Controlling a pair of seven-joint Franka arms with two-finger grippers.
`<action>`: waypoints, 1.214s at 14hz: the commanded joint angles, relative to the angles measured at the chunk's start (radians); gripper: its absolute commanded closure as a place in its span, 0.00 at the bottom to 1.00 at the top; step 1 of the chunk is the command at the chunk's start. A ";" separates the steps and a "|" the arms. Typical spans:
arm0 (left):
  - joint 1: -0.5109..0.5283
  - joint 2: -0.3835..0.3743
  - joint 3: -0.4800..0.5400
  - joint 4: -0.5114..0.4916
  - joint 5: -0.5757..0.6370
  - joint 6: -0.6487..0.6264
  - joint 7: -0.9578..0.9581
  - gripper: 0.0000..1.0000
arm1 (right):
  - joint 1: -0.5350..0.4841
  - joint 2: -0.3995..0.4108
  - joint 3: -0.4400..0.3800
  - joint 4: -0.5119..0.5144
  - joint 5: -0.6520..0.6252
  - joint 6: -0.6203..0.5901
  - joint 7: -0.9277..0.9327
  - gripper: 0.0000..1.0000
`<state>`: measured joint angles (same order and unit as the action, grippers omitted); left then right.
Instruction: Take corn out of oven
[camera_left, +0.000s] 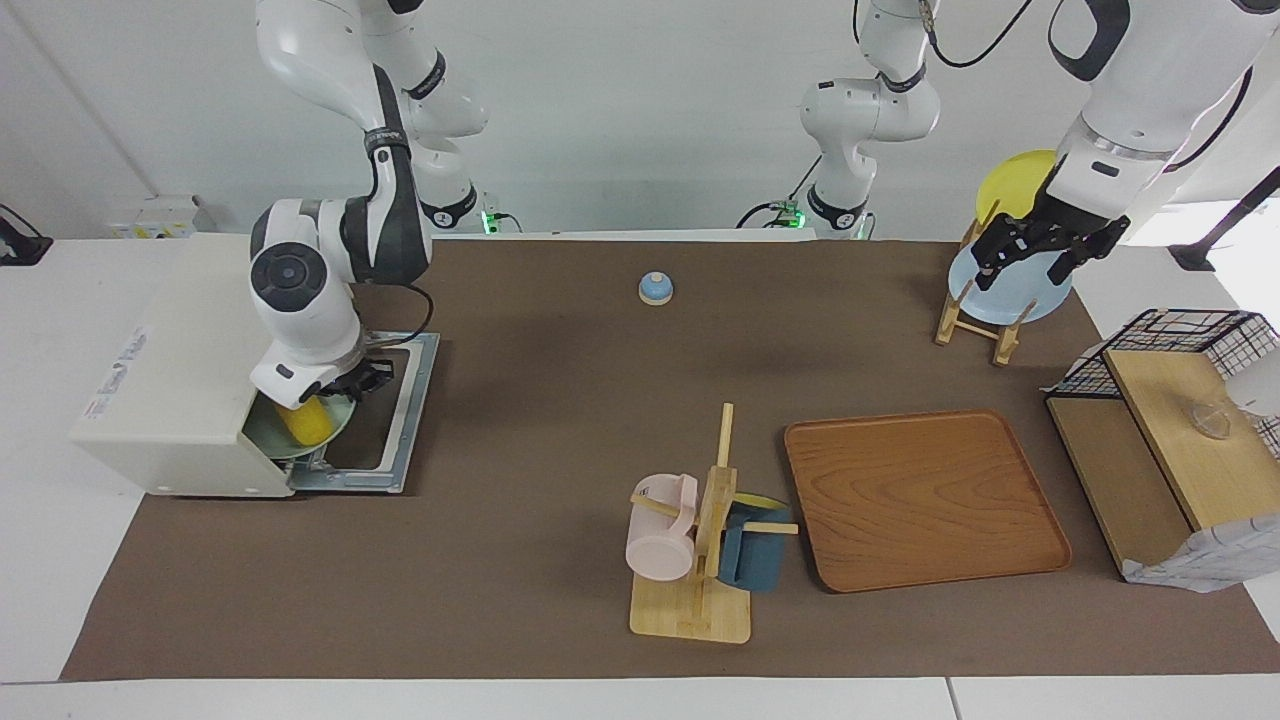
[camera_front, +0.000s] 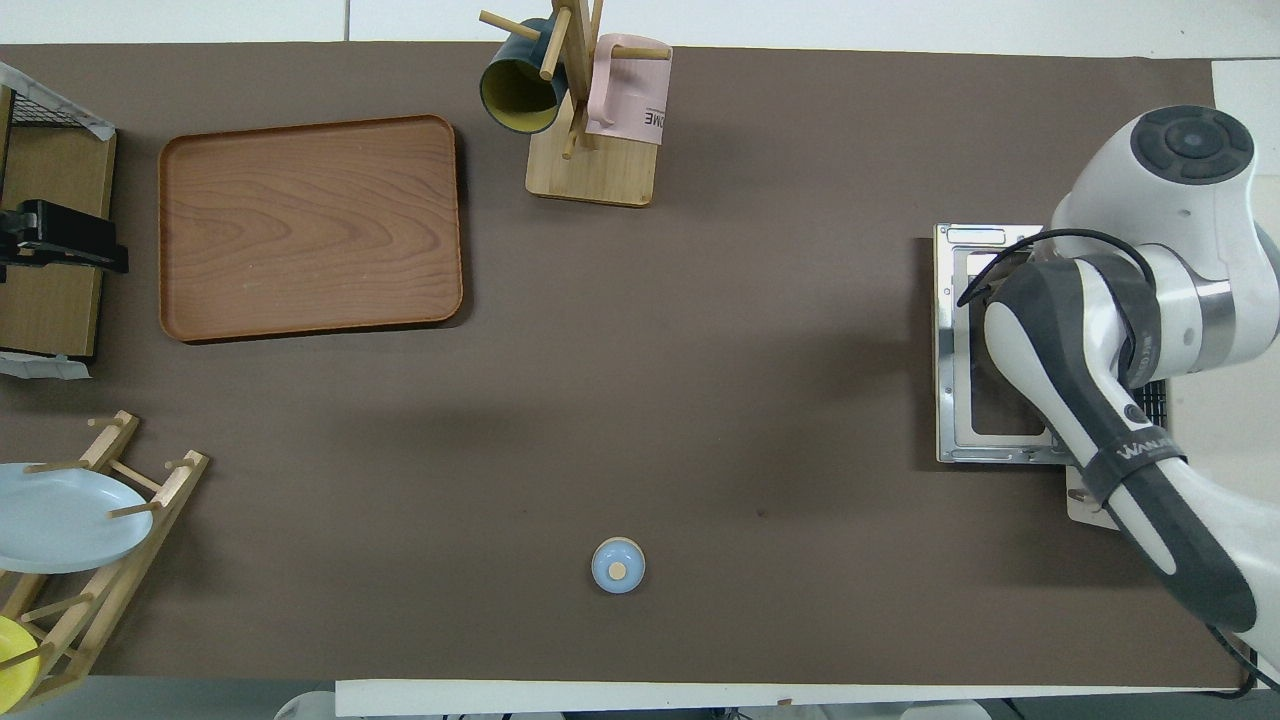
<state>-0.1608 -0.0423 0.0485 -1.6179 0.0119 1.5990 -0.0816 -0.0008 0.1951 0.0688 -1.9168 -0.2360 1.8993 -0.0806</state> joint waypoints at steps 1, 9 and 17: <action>0.010 -0.016 -0.002 -0.017 -0.004 -0.005 0.011 0.00 | 0.106 0.013 0.003 0.065 -0.016 -0.042 0.071 1.00; 0.010 -0.016 -0.002 -0.017 -0.006 -0.010 0.010 0.00 | 0.563 0.392 0.008 0.612 0.101 -0.226 0.668 1.00; 0.009 -0.065 -0.001 -0.106 0.000 -0.047 0.008 0.00 | 0.656 0.509 0.036 0.664 0.251 0.043 0.962 0.66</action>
<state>-0.1605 -0.0528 0.0490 -1.6506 0.0119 1.5516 -0.0817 0.6719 0.6970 0.0950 -1.2824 -0.0396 1.9153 0.8246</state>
